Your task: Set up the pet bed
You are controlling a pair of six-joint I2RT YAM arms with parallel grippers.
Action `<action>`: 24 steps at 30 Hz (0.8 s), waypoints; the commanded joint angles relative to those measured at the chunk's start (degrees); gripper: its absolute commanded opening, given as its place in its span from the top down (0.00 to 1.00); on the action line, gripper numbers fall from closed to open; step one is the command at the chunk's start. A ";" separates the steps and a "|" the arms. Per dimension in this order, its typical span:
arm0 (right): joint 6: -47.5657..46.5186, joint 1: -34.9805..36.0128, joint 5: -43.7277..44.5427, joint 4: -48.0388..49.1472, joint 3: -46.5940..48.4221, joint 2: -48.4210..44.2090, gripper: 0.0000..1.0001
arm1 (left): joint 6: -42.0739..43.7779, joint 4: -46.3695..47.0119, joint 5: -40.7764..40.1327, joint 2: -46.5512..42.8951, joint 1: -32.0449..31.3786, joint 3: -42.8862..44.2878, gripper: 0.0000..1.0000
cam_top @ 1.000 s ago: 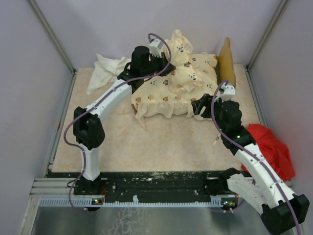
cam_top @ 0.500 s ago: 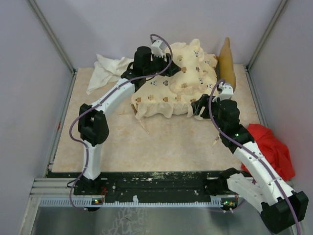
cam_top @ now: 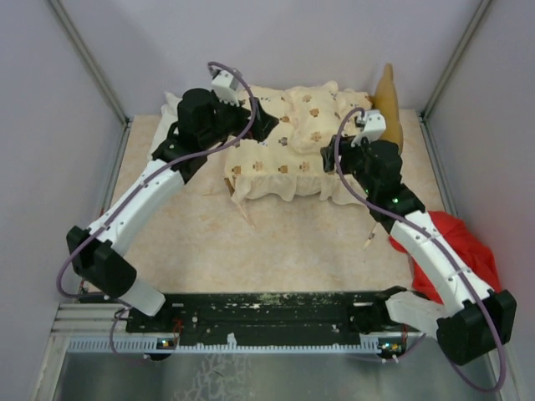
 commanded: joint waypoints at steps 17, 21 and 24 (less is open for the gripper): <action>-11.05 0.33 11.36 1.12 26.93 33.50 0.22 | 6.37 -0.78 -0.99 -26.76 0.41 -40.69 0.00; -11.35 0.24 10.75 -3.51 31.88 38.45 0.34 | 6.79 -3.80 -3.46 -25.83 0.42 -39.18 0.00; -11.64 0.24 13.66 -5.14 33.73 38.65 0.74 | 7.87 -4.90 -5.35 -26.09 0.39 -38.56 0.00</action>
